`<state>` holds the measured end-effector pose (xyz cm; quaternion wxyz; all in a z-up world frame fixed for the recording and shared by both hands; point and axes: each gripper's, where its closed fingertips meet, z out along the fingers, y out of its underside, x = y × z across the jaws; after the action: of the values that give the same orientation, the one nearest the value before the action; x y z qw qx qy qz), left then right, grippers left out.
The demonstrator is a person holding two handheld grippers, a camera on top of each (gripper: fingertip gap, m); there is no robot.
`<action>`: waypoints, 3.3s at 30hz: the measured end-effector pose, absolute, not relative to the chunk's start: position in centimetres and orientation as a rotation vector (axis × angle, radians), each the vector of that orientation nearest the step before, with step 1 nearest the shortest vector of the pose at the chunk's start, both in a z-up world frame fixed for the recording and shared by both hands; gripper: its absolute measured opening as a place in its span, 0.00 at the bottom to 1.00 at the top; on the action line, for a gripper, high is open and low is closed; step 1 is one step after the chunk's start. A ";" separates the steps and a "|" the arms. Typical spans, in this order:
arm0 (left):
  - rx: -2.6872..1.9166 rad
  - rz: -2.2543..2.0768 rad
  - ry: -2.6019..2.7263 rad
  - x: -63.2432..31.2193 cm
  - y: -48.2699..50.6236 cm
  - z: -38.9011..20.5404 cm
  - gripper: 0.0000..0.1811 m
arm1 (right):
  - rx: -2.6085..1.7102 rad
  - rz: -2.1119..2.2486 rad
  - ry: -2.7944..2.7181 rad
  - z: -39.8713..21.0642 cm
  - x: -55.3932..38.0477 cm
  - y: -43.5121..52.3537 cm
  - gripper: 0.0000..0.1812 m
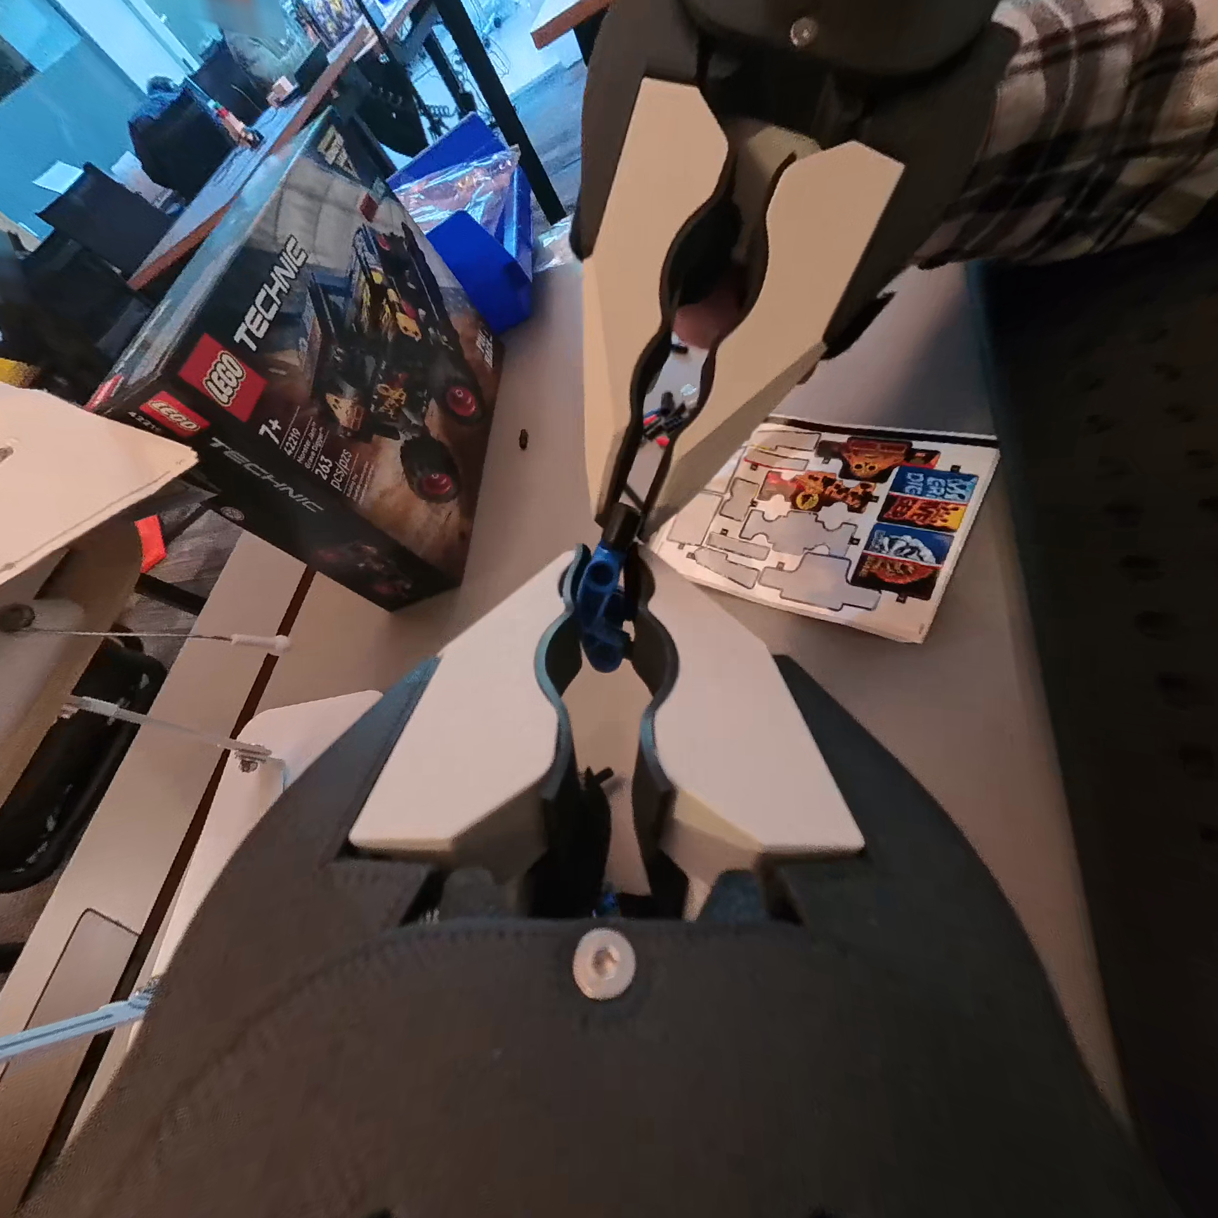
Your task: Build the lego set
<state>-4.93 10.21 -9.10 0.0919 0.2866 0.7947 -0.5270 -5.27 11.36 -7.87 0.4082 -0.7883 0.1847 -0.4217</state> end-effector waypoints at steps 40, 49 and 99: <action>0.849 -1.455 2.263 -4.4 9.3 -9.3 0.04 | -2.174 -1.320 0.453 -8.4 -4.7 9.8 0.03; 0.860 -1.192 2.091 -3.7 8.9 -10.3 0.04 | -2.302 -1.404 0.521 -9.8 -4.0 9.1 0.03; 0.711 -1.290 2.077 -3.8 8.1 -9.2 0.05 | -2.170 -1.417 0.589 -9.1 -3.6 8.6 0.03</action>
<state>-3.79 8.12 -9.21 0.2932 0.2671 0.7798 -0.4844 -3.56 8.61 -9.11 0.2395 -0.7928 0.2150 -0.5175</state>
